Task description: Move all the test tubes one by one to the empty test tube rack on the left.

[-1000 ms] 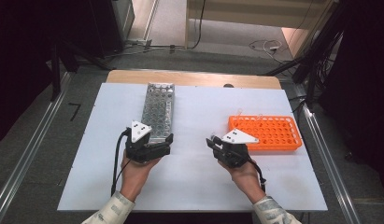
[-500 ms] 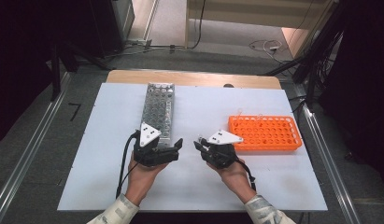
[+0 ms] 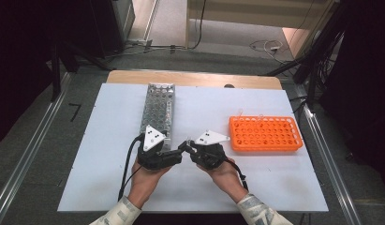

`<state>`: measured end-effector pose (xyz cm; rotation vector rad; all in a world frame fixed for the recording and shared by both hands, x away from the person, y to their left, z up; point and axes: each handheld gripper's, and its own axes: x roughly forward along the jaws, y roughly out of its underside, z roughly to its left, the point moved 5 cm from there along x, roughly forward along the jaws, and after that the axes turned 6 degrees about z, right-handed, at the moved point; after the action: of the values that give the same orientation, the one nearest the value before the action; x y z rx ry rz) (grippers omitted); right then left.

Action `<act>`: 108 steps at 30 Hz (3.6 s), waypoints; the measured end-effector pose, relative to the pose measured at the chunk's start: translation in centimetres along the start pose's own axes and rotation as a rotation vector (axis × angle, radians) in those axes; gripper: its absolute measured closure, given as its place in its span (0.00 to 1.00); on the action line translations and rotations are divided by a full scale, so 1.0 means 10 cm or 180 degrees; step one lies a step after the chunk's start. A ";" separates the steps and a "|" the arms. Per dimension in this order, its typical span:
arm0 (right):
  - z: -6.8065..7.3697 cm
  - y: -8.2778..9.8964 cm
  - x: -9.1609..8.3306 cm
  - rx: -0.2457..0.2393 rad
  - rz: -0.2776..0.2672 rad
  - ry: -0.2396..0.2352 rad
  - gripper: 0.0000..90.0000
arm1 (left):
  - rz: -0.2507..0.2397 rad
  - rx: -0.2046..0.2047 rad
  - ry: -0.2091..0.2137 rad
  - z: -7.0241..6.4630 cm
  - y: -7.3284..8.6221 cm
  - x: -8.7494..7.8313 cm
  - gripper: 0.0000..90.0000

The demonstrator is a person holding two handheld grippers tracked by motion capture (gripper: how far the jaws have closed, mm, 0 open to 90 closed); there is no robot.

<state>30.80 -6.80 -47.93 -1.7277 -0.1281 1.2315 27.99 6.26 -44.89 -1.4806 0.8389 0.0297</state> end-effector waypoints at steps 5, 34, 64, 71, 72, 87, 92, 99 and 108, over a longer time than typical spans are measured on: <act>0.08 -0.03 0.01 -0.0038 -0.0001 -0.0078 0.81 | 0.0005 0.0134 0.0100 -0.08 0.02 0.02 0.36; 0.15 -0.03 0.00 -0.0098 0.0034 -0.0196 0.81 | 0.0009 0.0302 0.0135 -0.13 0.05 0.03 0.84; -0.01 0.02 -0.11 0.0094 0.0034 -0.0194 0.33 | -0.0205 0.0013 -0.0095 0.18 -0.44 0.03 0.84; -0.04 0.03 -0.12 0.0116 0.0034 -0.0180 0.33 | -0.0235 -0.0038 -0.0203 0.27 -0.55 0.04 0.84; -0.04 0.03 -0.12 0.0111 0.0036 -0.0178 0.33 | -0.0243 -0.0047 -0.0212 0.28 -0.56 0.05 0.84; -0.05 0.04 -0.12 0.0131 0.0040 -0.0179 0.34 | -0.0242 -0.0066 -0.0396 0.44 -0.66 0.08 0.84; -0.06 0.04 -0.13 0.0125 0.0037 -0.0178 0.34 | -0.0253 -0.0008 -0.0525 0.50 -0.68 0.11 0.84; -0.06 0.05 -0.13 0.0121 0.0040 -0.0177 0.34 | -0.0232 -0.0016 -0.0584 0.54 -0.66 0.18 0.84; -0.07 0.05 -0.14 0.0131 0.0034 -0.0168 0.34 | -0.0194 0.0009 -0.0654 0.56 -0.62 0.27 0.84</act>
<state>30.50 -8.32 -47.35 -1.6631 -0.1239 1.2795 35.72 9.03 -41.73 -1.4719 0.6272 0.1329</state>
